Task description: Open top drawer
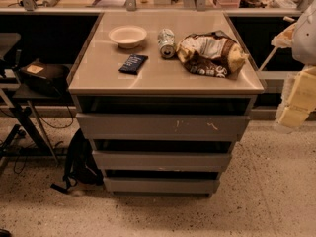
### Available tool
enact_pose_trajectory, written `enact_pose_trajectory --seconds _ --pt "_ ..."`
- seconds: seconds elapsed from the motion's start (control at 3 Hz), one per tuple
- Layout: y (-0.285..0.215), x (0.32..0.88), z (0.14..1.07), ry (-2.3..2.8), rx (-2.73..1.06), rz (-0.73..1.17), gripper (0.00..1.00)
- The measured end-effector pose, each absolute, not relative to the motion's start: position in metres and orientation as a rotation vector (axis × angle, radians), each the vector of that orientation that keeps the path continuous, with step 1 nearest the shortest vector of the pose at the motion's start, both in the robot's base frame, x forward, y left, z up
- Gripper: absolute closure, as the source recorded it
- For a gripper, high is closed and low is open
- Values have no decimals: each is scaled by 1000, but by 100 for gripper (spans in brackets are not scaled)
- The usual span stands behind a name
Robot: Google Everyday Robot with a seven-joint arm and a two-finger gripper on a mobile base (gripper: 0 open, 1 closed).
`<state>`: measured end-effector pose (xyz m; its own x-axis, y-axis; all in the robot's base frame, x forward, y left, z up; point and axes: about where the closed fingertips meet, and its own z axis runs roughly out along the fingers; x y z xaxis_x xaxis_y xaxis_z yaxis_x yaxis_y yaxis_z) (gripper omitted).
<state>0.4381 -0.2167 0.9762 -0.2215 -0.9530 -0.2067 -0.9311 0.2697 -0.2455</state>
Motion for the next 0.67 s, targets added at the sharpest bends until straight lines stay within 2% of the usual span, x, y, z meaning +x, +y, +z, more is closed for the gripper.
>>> enact_pose_trajectory --seconds 0.67 --pt "-208 436 962 2210 -1739 -36 0"
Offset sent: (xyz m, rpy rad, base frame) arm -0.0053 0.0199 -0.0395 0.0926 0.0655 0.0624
